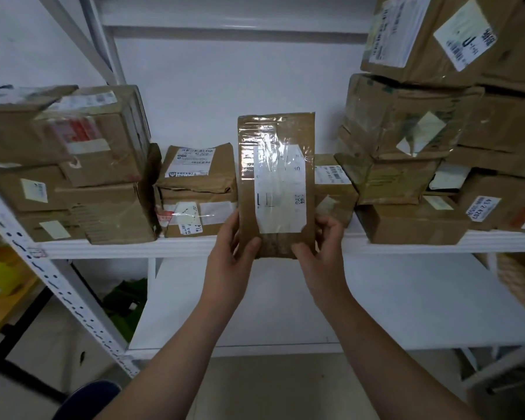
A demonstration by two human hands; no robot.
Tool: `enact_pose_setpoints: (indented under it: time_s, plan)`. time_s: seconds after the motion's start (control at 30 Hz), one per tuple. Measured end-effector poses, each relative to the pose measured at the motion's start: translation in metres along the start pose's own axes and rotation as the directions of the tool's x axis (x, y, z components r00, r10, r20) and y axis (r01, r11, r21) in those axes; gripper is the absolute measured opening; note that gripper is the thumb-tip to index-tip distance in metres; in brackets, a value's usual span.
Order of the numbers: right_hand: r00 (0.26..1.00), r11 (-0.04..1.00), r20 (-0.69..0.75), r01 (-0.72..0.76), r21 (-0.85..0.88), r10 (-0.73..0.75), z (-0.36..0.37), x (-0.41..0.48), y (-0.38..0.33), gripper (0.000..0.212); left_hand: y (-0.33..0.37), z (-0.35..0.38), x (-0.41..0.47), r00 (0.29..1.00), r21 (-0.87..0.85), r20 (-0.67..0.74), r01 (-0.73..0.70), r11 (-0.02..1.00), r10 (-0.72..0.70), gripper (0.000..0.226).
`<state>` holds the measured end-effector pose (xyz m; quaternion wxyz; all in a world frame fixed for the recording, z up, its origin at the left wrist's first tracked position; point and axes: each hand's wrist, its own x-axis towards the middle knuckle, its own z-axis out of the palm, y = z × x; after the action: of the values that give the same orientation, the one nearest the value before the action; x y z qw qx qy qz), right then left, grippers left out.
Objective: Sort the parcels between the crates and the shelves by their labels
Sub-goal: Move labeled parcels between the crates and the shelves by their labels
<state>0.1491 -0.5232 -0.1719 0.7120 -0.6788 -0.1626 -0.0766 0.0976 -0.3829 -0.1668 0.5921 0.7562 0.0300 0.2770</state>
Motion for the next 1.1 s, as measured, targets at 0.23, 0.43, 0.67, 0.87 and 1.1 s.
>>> enact_pose_setpoints:
  time_s: [0.23,0.43,0.67,0.87,1.1]
  plan:
    - [0.999,0.999,-0.003,0.047,0.012,-0.047,0.003,0.005,0.000,0.050,0.002,-0.002,0.004,1.000,-0.016,0.013,-0.017,1.000,0.017,0.053]
    - [0.994,0.994,0.001,0.107,0.022,-0.107,0.002,0.007,-0.010,0.050,0.013,-0.003,0.006,1.000,0.006,0.003,-0.018,1.000,0.018,0.054]
    - [0.911,0.913,-0.063,0.402,-0.069,-0.407,0.016,0.004,-0.046,0.045,0.045,-0.023,0.016,0.984,0.195,-0.036,-0.162,0.967,0.172,0.071]
    - [0.923,0.926,0.096,0.377,-0.028,-0.373,0.053,0.033,-0.078,0.065,0.076,-0.065,0.034,0.942,0.468,0.079,-0.323,0.823,0.325,0.084]
    - [0.935,0.945,0.179,0.322,-0.057,-0.307,0.104,0.064,-0.090,0.055,0.094,-0.105,0.060,0.897,0.825,0.051,-0.286,0.487,0.440,0.048]
